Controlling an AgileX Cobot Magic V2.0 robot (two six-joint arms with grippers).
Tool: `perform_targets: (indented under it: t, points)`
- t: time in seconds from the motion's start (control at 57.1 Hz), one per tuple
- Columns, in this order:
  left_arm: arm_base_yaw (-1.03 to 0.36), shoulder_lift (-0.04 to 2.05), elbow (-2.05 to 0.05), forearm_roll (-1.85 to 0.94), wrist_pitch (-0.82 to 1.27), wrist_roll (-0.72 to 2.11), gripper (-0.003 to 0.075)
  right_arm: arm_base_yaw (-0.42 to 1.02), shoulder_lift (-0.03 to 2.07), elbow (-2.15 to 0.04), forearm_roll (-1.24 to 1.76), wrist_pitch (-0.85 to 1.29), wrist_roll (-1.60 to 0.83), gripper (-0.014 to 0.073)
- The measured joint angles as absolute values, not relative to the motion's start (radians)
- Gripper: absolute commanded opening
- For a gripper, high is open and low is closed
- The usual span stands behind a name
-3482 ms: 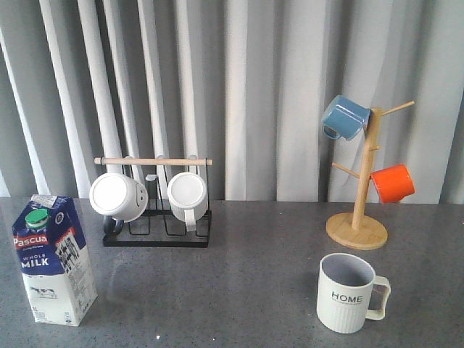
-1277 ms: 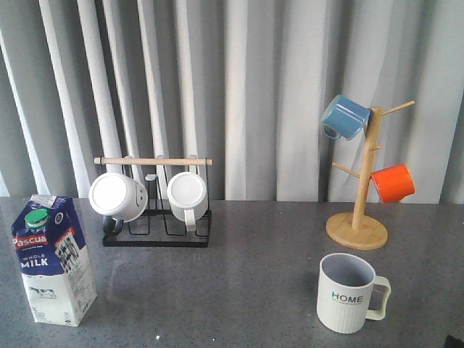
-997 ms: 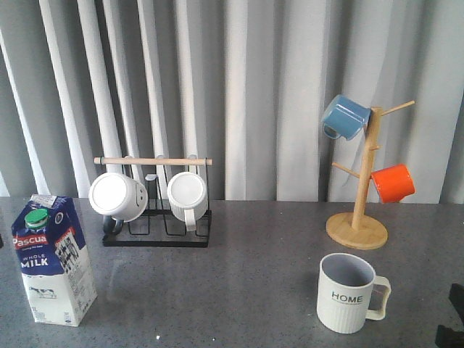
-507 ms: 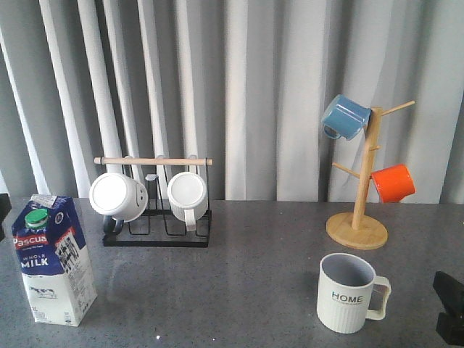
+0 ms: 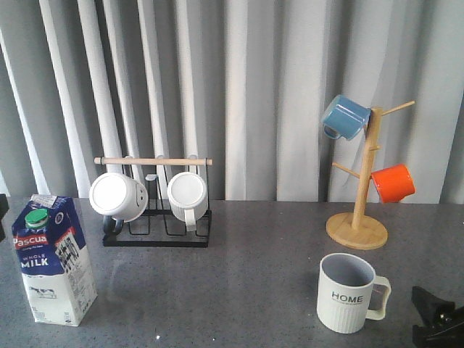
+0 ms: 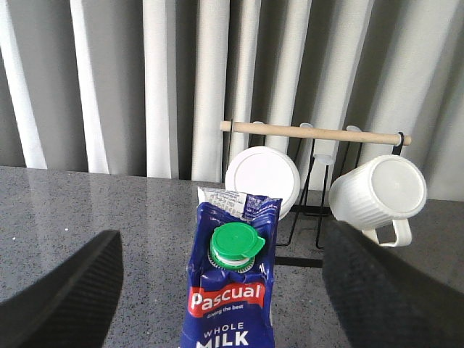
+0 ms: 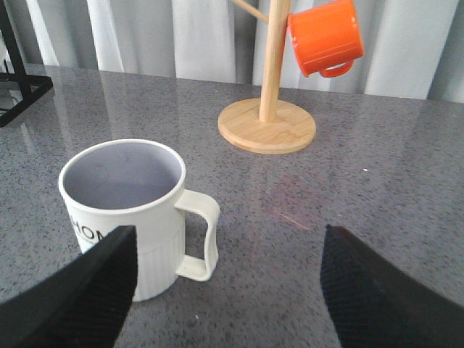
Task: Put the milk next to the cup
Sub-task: 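Reach the right gripper to the white HOME mug and grasp it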
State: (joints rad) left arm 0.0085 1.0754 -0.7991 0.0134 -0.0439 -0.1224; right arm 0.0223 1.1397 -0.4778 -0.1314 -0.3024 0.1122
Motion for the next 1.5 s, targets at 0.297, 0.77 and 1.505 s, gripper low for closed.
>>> perform_targets:
  t: [0.297,0.77,1.505]
  points:
    - [0.009,1.075,-0.799,0.013,-0.044,-0.122,0.0533,0.022,1.384,-0.406,-0.139,-0.688,0.110,0.0522]
    - [0.009,1.075,-0.799,0.013,-0.044,-0.122,0.0533,0.022,1.614,-0.406,-0.018,-0.929,-0.019,0.0522]
    - [0.009,1.075,-0.799,0.013,-0.044,-0.122,0.0533,0.022,1.775,-0.514,0.037,-0.982,0.000,0.0522]
